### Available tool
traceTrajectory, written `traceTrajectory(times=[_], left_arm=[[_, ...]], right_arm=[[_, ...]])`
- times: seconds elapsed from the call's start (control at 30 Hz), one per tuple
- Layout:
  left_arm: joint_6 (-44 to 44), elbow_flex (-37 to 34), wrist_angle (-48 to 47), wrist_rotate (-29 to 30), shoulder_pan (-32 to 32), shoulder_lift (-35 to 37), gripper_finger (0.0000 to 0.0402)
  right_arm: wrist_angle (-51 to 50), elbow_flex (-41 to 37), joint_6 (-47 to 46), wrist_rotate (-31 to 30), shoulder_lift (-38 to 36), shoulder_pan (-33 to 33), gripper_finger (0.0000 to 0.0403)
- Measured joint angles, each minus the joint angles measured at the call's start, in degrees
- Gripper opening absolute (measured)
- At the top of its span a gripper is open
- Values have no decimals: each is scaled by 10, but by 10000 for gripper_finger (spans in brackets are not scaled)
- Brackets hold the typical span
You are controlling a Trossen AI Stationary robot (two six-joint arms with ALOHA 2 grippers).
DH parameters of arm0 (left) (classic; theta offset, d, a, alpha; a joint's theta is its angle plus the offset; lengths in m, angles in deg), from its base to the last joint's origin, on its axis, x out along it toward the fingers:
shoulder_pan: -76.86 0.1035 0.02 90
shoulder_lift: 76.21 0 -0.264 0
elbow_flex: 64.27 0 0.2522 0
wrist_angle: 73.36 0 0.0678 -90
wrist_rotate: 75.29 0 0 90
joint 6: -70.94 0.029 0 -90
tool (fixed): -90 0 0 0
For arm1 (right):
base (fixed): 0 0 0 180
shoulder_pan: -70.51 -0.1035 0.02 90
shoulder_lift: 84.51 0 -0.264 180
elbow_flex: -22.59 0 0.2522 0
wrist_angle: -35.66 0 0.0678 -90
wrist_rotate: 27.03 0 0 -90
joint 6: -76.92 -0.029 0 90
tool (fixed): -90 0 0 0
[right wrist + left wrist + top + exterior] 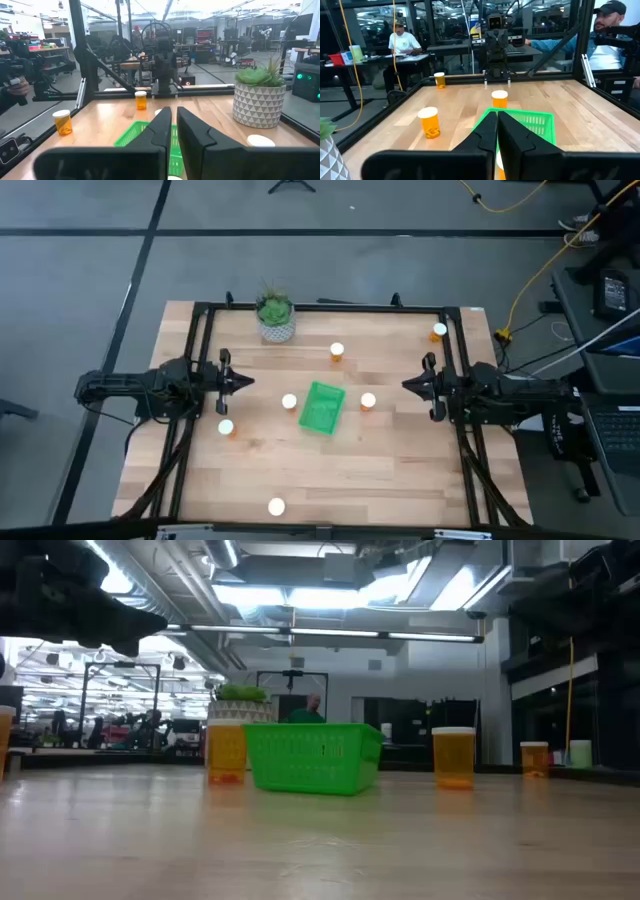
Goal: Pick and place pill bottles into a basket
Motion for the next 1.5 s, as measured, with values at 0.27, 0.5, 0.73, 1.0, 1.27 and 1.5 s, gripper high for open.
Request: traceTrajectory(times=[0.27, 0.5, 0.73, 1.0, 1.27, 1.5], left_arm=[[-1, 0, 0, 0, 0, 0, 11], [-1, 0, 0, 0, 0, 0, 15], [3, 0, 20, 26, 0, 0, 3], [10, 2, 51, 66, 0, 0, 2], [33, 8, 96, 76, 0, -31, 2], [39, 40, 92, 103, 20, -132, 2]], right_arm=[[0, 0, 1, 0, 0, 0, 34], [0, 0, 2, 0, 0, 0, 34], [1, 9, -3, -23, 0, 0, 33], [-34, 66, -2, -111, 54, 0, 4], [-36, 115, -4, -201, 136, 5, 27], [-27, 155, -18, -263, 207, 24, 29]])
